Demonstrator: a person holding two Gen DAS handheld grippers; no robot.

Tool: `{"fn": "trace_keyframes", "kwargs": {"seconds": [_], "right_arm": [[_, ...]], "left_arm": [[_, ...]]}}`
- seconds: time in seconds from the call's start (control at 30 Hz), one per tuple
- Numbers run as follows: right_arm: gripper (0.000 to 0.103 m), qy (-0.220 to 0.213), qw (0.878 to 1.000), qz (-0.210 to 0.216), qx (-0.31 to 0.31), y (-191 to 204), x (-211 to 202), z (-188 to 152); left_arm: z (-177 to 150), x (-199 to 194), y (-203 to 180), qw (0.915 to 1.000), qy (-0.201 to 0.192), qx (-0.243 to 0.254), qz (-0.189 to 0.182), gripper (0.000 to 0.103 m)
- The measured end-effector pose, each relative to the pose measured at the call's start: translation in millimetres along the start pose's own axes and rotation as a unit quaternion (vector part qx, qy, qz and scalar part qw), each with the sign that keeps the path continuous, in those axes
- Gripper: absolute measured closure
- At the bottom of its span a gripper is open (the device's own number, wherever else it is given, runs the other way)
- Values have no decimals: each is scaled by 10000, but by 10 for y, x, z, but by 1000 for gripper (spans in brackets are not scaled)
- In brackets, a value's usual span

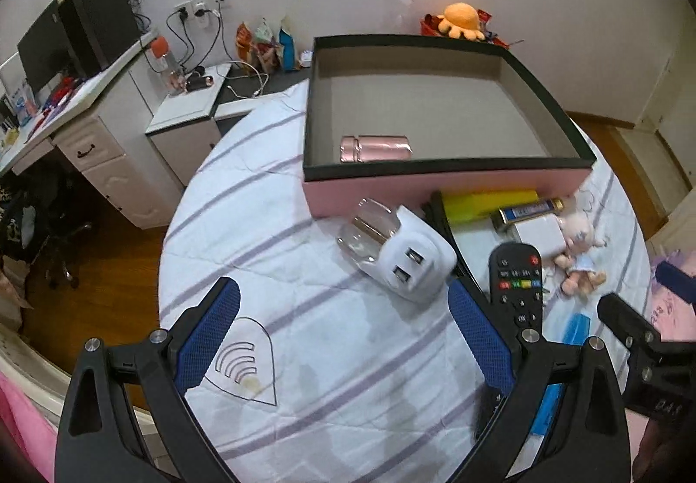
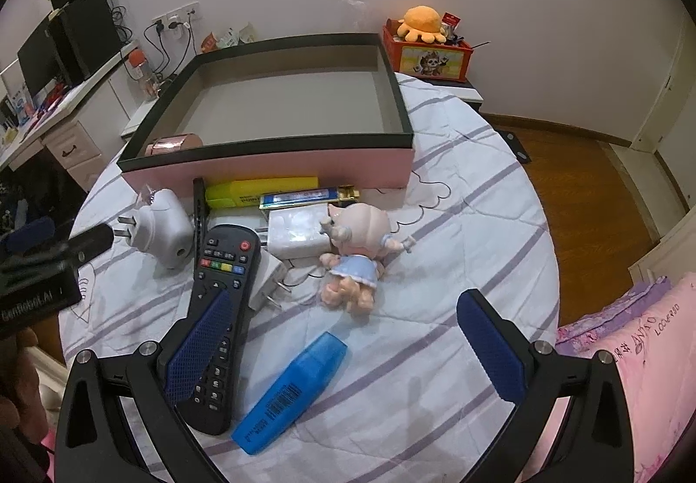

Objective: Organize rigid objects
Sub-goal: 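Move the right gripper down to the blue highlighter, then grasp the blue highlighter with the right gripper and lift it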

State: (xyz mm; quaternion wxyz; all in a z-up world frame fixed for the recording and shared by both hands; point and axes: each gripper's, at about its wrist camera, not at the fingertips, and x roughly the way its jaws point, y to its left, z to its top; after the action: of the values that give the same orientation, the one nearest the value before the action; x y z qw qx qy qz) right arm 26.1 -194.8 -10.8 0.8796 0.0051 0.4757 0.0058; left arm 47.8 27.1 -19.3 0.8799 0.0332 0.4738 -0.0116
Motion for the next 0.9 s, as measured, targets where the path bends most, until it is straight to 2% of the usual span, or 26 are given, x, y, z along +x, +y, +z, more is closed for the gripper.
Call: {"fn": "trace_keyframes", "kwargs": {"seconds": [0.33,0.4,0.53,0.6,0.63,0.77,0.9], "right_arm": [[1,207,9998,18,-44,-47,78,-101],[6,272,9996,20,-37,-39,97,-145],[9,423,9991,84,-23,-7,151,-235],[21,540,9984,152,75,0,195,-299],[24,609,9979,197,123,1,219,-325],[25,818,9961,281,194,37,296,-427],[32,940,9943,402,300,65,359,-498]], "left_arm": [[-39,9,-57,10000,29,71,24,5],[-43,23,-81,9999,52,107,12,5],[-62,45,-135,9998,75,185,2,5],[-70,61,-152,9997,102,208,4,5],[-75,69,-155,9997,114,208,11,5],[-90,95,-154,9996,152,216,11,5],[-107,106,-152,9996,170,242,16,5]]}}
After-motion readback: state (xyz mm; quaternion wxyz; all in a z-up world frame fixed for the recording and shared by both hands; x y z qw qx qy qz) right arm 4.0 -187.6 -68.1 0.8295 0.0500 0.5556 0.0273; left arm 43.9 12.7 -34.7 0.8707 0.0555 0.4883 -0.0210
